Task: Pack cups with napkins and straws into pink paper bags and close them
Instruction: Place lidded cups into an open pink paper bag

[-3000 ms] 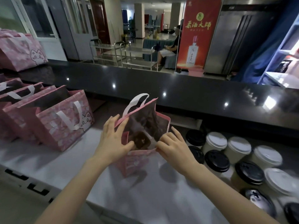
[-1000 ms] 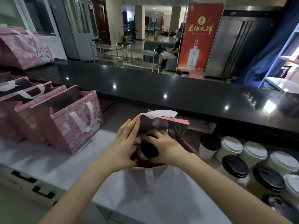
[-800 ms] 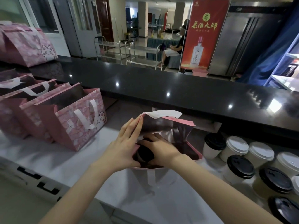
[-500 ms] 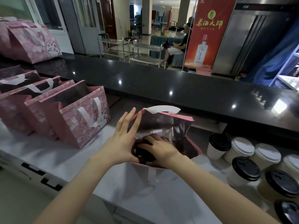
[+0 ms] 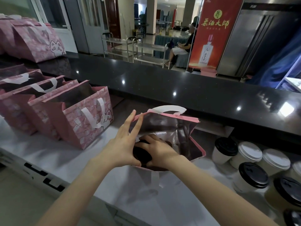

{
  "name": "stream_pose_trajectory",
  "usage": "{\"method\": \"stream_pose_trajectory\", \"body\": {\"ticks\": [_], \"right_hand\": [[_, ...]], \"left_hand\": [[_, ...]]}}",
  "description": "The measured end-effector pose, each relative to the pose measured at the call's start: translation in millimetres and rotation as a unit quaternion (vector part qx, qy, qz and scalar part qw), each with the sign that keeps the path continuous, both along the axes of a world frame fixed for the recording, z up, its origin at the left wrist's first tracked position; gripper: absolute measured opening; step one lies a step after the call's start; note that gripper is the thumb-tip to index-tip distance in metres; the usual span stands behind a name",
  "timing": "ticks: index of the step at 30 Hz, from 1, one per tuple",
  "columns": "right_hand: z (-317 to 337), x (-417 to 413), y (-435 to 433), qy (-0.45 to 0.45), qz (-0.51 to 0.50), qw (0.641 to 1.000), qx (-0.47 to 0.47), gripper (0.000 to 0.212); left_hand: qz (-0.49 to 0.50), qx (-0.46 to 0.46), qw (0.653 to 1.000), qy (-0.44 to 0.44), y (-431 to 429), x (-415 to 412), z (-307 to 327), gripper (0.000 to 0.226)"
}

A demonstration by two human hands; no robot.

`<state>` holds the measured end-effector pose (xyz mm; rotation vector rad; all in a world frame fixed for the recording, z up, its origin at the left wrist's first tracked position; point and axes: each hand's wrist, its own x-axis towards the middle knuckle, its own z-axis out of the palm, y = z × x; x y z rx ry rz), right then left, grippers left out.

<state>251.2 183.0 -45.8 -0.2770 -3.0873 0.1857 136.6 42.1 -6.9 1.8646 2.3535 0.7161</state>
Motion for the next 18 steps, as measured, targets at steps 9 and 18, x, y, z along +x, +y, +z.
{"method": "stream_pose_trajectory", "body": {"ticks": [9,18], "right_hand": [[-4,-20,5,-0.022,-0.012,1.0,-0.008,0.089],[-9,-21,20,0.016,-0.033,0.999,-0.009,0.068]], "left_hand": [[-0.005,-0.021,1.0,-0.002,-4,-6,7,0.151],[0.0,-0.039,0.999,-0.026,2,-17,12,0.151]]}}
